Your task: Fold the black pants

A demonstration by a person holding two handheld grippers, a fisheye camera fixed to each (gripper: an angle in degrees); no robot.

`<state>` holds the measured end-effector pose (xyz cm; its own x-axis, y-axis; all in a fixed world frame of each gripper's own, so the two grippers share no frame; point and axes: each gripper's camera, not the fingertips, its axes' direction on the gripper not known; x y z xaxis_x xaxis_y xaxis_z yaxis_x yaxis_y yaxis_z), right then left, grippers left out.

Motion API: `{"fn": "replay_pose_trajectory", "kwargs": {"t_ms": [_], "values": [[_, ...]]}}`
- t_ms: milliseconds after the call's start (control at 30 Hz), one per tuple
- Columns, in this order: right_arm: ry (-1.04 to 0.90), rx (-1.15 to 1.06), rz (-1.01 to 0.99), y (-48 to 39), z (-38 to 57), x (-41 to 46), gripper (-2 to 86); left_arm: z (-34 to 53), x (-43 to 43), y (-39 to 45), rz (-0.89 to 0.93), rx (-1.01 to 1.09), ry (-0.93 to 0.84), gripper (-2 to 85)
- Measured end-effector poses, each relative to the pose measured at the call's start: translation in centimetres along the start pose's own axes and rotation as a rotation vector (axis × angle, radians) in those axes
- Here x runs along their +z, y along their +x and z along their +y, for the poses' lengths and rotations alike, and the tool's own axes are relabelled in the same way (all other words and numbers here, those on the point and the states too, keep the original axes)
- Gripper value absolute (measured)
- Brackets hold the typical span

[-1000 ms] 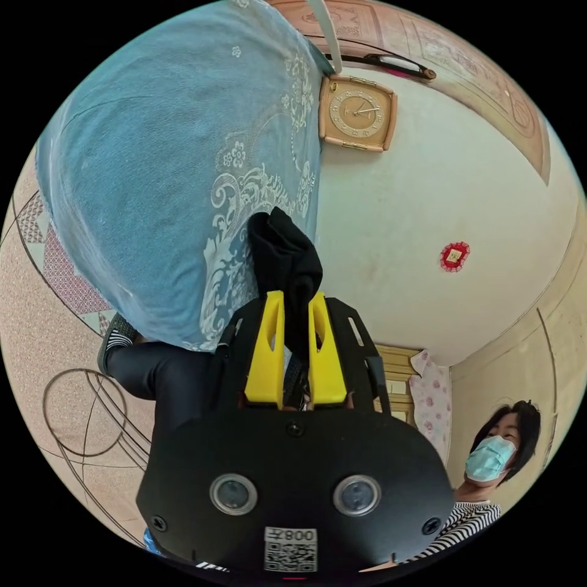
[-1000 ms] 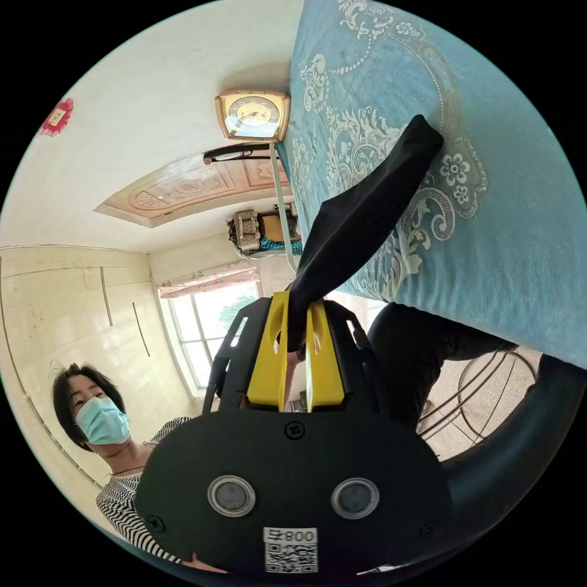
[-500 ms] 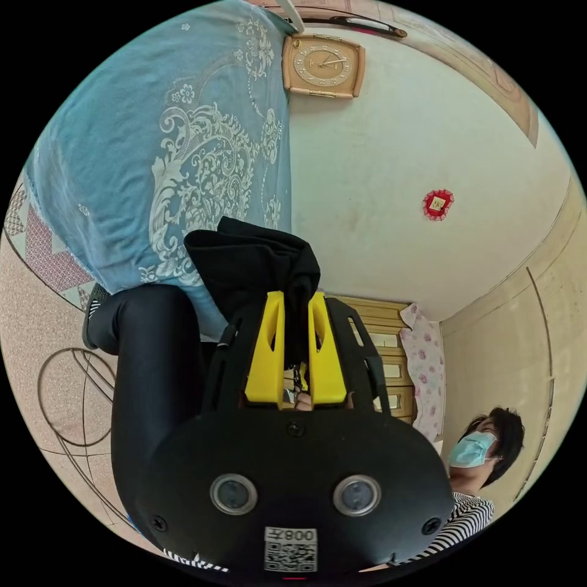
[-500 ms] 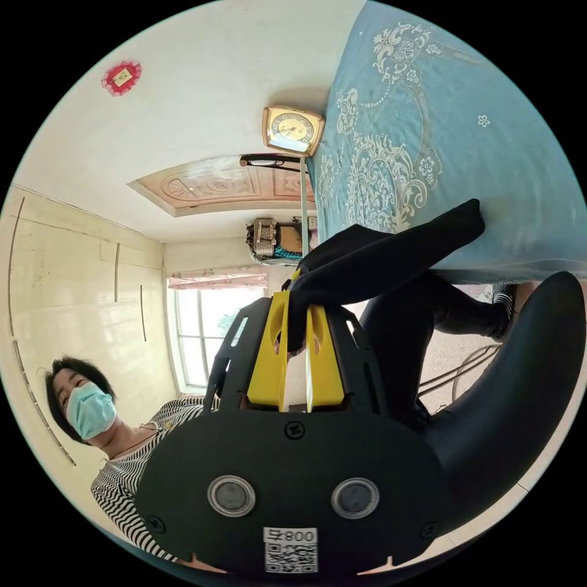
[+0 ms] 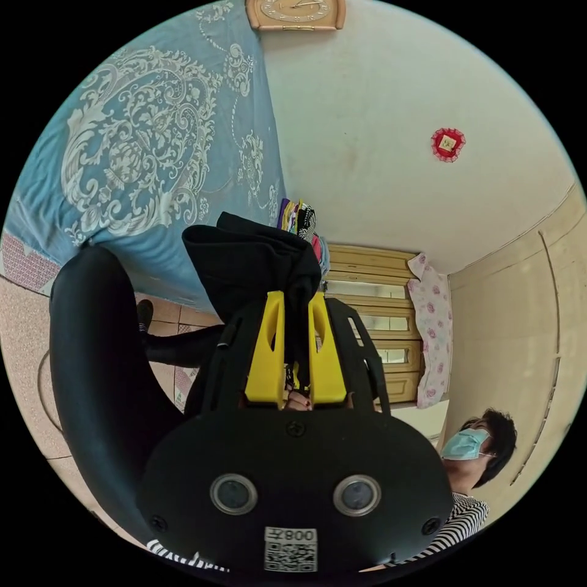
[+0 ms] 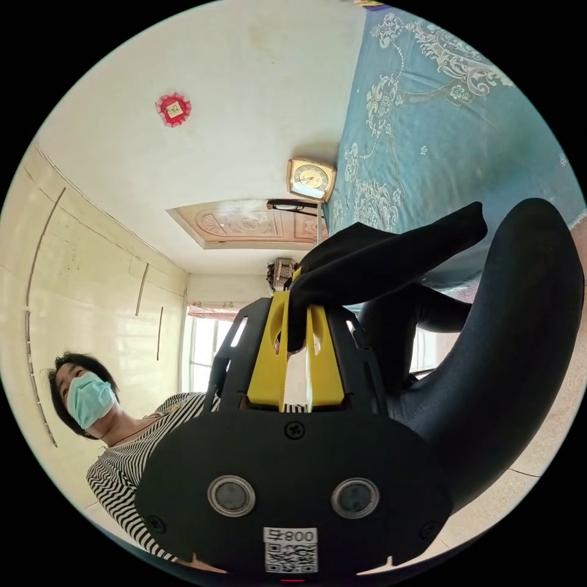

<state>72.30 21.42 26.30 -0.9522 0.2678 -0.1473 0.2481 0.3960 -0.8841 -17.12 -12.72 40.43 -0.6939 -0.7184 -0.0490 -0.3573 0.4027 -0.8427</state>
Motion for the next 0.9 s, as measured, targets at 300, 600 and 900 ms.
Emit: {"fn": "replay_pose_trajectory", "kwargs": {"t_ms": [300,600,900], "values": [[0.132,0.033,-0.048,-2.8,6.4,-2.8,1.0,-6.5,9.2,-9.8,-0.095,-0.024,-0.147,6.7],[0.365,-0.122,0.009,-14.0,5.3,-13.8,0.8,-19.4,31.4,-12.9,-0.068,0.146,-0.446,6.6],[0.671,-0.454,0.363,-35.1,3.8,-26.2,0.8,-29.0,57.2,-10.0,0.123,0.477,-0.633,6.8]]}}
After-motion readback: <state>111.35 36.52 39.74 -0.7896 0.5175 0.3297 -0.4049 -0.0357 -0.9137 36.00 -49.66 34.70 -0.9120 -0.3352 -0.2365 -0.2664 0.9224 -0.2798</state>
